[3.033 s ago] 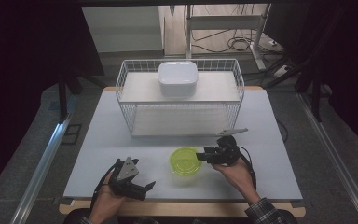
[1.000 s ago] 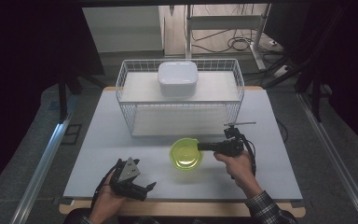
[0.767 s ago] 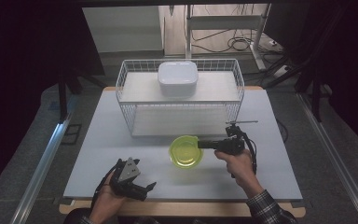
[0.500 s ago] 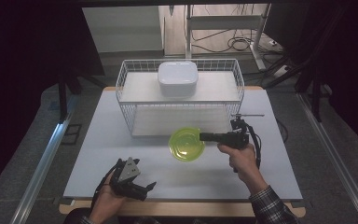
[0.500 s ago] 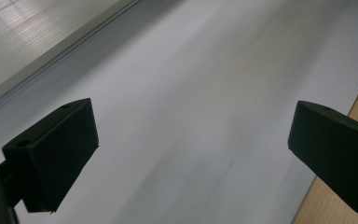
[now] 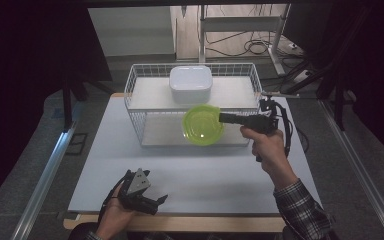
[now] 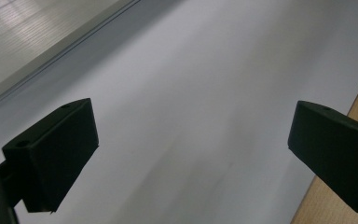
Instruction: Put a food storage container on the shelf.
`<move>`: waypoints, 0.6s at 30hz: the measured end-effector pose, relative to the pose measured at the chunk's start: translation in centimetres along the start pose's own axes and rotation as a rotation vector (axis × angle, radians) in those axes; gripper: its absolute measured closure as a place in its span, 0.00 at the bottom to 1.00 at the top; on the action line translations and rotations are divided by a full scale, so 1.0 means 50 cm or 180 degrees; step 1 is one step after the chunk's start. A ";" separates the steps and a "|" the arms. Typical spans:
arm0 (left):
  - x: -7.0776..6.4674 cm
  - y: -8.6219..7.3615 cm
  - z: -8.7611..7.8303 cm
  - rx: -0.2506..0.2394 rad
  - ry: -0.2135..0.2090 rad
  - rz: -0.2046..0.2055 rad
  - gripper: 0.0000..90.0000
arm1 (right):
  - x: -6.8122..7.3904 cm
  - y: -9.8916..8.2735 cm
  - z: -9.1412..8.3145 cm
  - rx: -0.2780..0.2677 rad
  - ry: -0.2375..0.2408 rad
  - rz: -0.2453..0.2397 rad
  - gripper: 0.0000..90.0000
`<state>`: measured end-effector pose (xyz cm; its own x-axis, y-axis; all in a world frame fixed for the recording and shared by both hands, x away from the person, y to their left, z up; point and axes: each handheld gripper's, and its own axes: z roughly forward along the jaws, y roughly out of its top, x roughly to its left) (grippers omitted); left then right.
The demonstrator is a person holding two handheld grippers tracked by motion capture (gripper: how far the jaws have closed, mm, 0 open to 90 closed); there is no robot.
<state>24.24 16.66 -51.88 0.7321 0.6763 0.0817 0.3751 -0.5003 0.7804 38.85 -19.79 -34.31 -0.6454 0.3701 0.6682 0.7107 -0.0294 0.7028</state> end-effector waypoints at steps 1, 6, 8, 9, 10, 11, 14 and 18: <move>0.000 0.000 0.000 -0.0001 -0.0001 -0.0003 0.01 | 0.000 0.000 0.000 0.0000 0.0000 0.0000 0.93; 0.000 0.000 0.001 -0.0010 -0.0011 -0.0012 0.01 | 0.025 0.047 -0.001 -0.0090 0.0033 -0.0024 0.93; 0.000 0.000 0.000 0.0001 -0.0015 -0.0010 0.01 | 0.037 0.072 0.004 -0.0133 0.0018 -0.0030 0.93; 0.000 0.000 0.000 0.0000 -0.0016 -0.0008 0.01 | 0.041 0.083 0.006 -0.0150 0.0015 -0.0037 0.93; 0.000 0.000 0.000 -0.0001 -0.0018 -0.0009 0.01 | 0.046 0.094 0.009 -0.0168 0.0007 -0.0036 0.93; 0.000 0.000 0.000 -0.0001 -0.0017 -0.0008 0.01 | 0.050 0.105 0.013 -0.0187 -0.0006 -0.0049 0.93; 0.000 0.000 0.000 -0.0004 -0.0021 -0.0010 0.01 | 0.061 0.137 0.026 -0.0225 -0.0061 -0.0069 0.93; 0.000 0.000 -0.002 -0.0018 -0.0025 -0.0013 0.01 | 0.063 0.182 0.050 -0.0294 -0.0175 -0.0040 0.93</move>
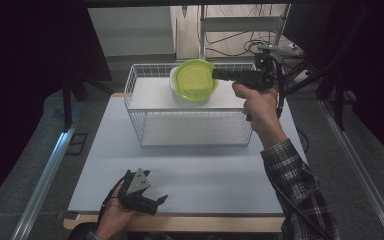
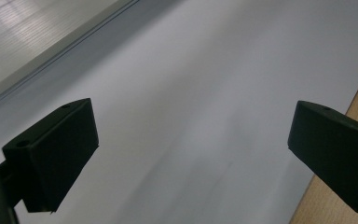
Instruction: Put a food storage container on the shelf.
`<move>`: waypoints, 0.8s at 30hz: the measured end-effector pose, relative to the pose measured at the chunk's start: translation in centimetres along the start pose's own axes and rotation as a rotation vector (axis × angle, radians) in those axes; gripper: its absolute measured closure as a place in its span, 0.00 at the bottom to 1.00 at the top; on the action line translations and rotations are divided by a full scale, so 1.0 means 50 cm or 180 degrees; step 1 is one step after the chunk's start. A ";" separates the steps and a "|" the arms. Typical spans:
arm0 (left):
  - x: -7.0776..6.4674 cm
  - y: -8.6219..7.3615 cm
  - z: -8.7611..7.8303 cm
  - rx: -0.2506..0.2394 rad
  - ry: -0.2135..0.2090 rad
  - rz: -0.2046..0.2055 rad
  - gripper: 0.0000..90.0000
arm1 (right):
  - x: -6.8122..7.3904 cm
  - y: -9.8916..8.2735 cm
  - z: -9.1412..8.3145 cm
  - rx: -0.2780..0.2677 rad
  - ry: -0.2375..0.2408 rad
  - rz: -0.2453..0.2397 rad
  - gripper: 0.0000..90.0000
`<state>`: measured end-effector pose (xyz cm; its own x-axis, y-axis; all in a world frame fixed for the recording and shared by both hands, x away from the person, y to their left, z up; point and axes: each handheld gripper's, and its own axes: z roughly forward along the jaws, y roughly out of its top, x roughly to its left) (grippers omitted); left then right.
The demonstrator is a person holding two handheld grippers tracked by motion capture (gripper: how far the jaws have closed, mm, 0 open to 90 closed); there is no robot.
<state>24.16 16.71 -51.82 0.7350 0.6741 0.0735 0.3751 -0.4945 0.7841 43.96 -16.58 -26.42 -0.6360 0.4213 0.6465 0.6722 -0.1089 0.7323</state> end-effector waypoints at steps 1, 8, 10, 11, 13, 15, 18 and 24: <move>0.000 0.000 0.000 0.0000 0.0000 0.0000 0.01 | 0.000 0.000 0.000 0.0000 0.0000 0.0000 0.93; 0.002 0.001 -0.007 -0.0086 0.0026 -0.0006 0.01 | -0.019 0.040 0.051 -0.0075 -0.0085 0.0102 0.93; 0.002 0.000 -0.007 -0.0081 0.0021 -0.0005 0.01 | -0.023 0.045 0.062 -0.0059 -0.0126 0.0139 0.93; 0.001 0.001 -0.007 -0.0077 0.0016 0.0001 0.01 | -0.026 0.047 0.066 -0.0061 -0.0139 0.0149 0.93; 0.000 0.001 -0.006 -0.0079 0.0016 0.0012 0.01 | -0.028 0.050 0.069 -0.0056 -0.0158 0.0171 0.93; 0.000 0.001 -0.006 -0.0077 0.0011 0.0017 0.01 | -0.033 0.054 0.073 -0.0063 -0.0159 0.0228 0.93; 0.000 0.001 -0.006 -0.0072 0.0005 0.0020 0.01 | -0.035 0.063 0.080 -0.0070 -0.0227 0.0229 0.92; -0.001 0.001 -0.005 -0.0059 -0.0008 0.0029 0.01 | -0.035 0.074 0.094 -0.0050 -0.0483 0.0146 0.88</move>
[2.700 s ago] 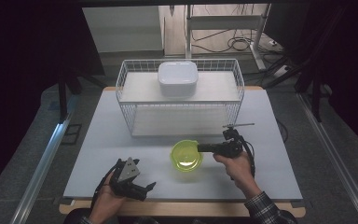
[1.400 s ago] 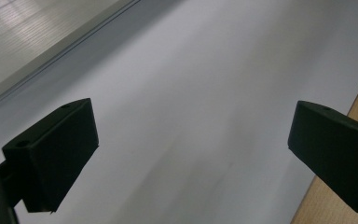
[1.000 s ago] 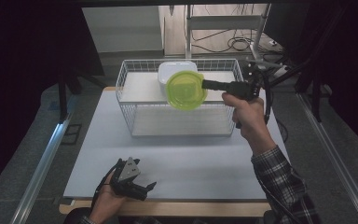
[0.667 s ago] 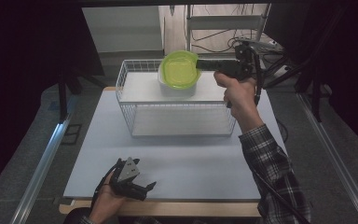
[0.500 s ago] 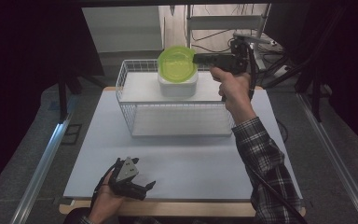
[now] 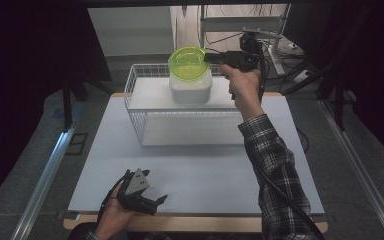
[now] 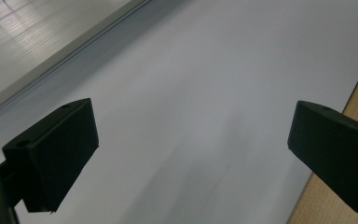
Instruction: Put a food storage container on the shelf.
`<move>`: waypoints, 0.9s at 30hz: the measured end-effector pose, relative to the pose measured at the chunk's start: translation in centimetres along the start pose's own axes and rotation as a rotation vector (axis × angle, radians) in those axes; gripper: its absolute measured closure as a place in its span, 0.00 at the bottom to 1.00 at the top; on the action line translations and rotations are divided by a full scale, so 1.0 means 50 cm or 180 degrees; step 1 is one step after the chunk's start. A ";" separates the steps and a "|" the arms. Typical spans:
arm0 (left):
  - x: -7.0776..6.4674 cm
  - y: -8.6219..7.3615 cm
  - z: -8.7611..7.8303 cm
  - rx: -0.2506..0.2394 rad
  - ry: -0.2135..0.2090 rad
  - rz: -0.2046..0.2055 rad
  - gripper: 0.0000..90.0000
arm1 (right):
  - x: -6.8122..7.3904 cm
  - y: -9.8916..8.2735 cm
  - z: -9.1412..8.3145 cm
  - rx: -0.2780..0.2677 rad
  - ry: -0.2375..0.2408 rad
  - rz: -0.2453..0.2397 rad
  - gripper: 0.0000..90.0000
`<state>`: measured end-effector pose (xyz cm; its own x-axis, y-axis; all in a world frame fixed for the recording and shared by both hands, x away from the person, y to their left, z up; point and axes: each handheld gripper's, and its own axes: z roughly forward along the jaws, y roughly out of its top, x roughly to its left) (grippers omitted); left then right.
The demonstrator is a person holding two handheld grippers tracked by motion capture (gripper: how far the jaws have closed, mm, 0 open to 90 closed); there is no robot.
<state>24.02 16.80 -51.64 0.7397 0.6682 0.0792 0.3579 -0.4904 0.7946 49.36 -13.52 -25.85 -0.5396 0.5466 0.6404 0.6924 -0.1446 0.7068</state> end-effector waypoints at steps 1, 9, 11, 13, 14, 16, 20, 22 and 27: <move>0.000 0.000 0.000 0.0000 0.0000 0.0000 0.01 | 0.000 0.000 0.000 0.0000 0.0000 0.0000 0.88; -0.001 0.000 0.002 0.0019 -0.0013 0.0010 0.01 | 0.000 0.003 0.016 -0.0022 -0.0217 -0.0091 0.81; -0.002 0.000 0.003 0.0026 -0.0013 0.0018 0.01 | -0.001 0.003 0.022 -0.0009 -0.0235 -0.0101 0.81; -0.002 0.000 0.003 0.0033 -0.0015 0.0024 0.01 | -0.002 0.004 0.025 -0.0021 -0.0240 -0.0088 0.81; -0.002 0.000 0.003 0.0033 -0.0015 0.0024 0.01 | -0.002 0.004 0.025 -0.0021 -0.0240 -0.0088 0.81; -0.002 -0.001 0.003 0.0038 -0.0015 0.0031 0.01 | -0.006 0.005 0.027 -0.0024 -0.0246 -0.0070 0.80; -0.003 -0.001 0.004 0.0042 -0.0019 0.0036 0.01 | -0.013 0.005 0.028 -0.0022 -0.0258 -0.0051 0.75; -0.003 -0.001 0.004 0.0042 -0.0018 0.0037 0.01 | -0.015 0.005 0.028 -0.0012 -0.0256 -0.0046 0.71; -0.003 -0.001 0.005 0.0043 -0.0022 0.0040 0.01 | -0.014 0.004 0.029 -0.0011 -0.0292 -0.0119 0.62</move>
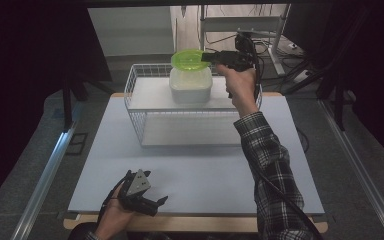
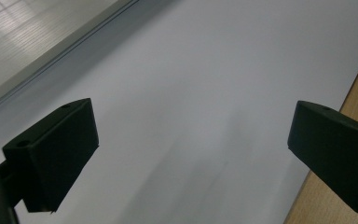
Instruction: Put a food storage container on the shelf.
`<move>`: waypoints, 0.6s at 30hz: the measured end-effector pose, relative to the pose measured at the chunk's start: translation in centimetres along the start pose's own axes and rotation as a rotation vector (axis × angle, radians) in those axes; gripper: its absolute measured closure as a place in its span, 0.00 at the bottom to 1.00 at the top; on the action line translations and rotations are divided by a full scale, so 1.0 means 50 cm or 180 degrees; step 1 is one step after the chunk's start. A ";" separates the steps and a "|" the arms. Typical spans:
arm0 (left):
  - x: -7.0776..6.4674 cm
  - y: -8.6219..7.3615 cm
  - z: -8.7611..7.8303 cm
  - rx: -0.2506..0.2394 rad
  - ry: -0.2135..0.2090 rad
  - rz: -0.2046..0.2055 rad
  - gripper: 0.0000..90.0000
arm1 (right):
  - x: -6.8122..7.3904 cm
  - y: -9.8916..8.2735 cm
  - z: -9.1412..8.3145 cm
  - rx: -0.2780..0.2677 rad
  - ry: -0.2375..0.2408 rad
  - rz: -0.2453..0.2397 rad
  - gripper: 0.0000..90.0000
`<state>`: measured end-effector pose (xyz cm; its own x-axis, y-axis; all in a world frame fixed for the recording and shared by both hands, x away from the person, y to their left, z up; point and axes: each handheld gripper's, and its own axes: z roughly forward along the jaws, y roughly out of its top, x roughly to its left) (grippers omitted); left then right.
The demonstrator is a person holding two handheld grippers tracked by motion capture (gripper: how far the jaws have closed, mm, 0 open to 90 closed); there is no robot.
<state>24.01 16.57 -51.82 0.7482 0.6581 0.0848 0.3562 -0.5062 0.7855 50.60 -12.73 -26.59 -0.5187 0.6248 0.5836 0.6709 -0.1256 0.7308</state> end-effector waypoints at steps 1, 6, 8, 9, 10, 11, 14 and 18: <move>0.000 0.000 0.000 0.0005 0.0001 0.0002 0.01 | 0.001 0.000 -0.001 0.0003 -0.0009 -0.0015 0.61; 0.000 0.000 0.000 0.0005 0.0003 0.0004 0.01 | 0.005 0.001 -0.006 -0.0002 -0.0038 -0.0126 0.51; -0.001 0.000 0.000 0.0004 0.0003 0.0006 0.01 | 0.007 0.001 -0.010 -0.0007 -0.0053 -0.0202 0.46; -0.001 0.000 0.000 0.0004 0.0003 0.0008 0.01 | 0.007 0.001 -0.012 -0.0009 -0.0064 -0.0247 0.43; -0.001 0.000 0.000 0.0006 0.0002 0.0009 0.01 | 0.006 0.000 -0.015 0.0001 -0.0075 -0.0278 0.40; -0.001 0.000 0.000 0.0007 0.0002 0.0010 0.01 | 0.004 -0.001 -0.020 -0.0004 -0.0079 -0.0324 0.36; -0.001 0.000 0.001 0.0009 0.0002 0.0011 0.01 | 0.000 -0.003 -0.027 0.0002 -0.0068 -0.0380 0.33; -0.002 0.000 0.002 0.0013 0.0002 0.0014 0.01 | -0.013 -0.014 -0.045 0.0036 -0.0021 -0.0506 0.28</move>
<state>24.00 16.48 -51.89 0.7494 0.6561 0.0887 0.3551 -0.5114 0.7826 49.25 -14.78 -26.68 -0.6154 0.6412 0.4584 0.5865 -0.0159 0.8098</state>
